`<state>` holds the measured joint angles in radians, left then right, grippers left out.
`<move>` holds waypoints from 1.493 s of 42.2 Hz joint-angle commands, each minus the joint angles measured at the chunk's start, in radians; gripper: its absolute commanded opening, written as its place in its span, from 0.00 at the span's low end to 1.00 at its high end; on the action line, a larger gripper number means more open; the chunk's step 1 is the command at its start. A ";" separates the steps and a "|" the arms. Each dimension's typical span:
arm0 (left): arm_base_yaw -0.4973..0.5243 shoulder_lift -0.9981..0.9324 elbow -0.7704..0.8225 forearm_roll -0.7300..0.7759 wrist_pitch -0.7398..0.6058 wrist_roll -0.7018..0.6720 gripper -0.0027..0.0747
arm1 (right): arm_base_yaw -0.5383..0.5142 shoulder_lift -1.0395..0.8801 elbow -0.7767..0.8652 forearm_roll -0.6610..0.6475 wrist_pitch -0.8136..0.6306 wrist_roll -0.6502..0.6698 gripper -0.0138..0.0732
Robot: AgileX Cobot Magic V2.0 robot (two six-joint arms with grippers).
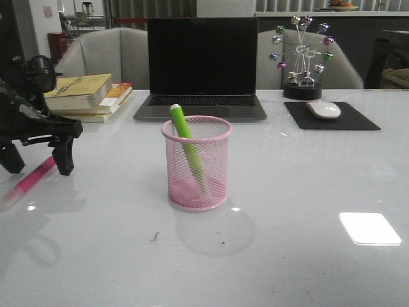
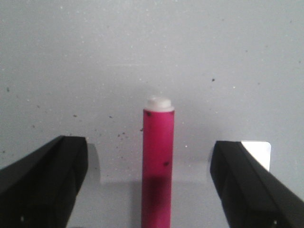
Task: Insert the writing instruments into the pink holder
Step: 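Lower the left gripper onto the pink marker and close it, then lift the pink marker and carry it toward the holder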
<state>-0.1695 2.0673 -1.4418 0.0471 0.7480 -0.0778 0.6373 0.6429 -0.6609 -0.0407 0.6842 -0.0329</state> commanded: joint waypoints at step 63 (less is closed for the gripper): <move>-0.485 -0.699 0.604 -0.194 -1.257 0.144 0.15 | -0.006 -0.003 -0.027 -0.003 -0.071 -0.011 0.71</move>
<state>-0.5948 1.3791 -0.8328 -0.1381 -0.2846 0.0639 0.6373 0.6429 -0.6609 -0.0407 0.6842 -0.0329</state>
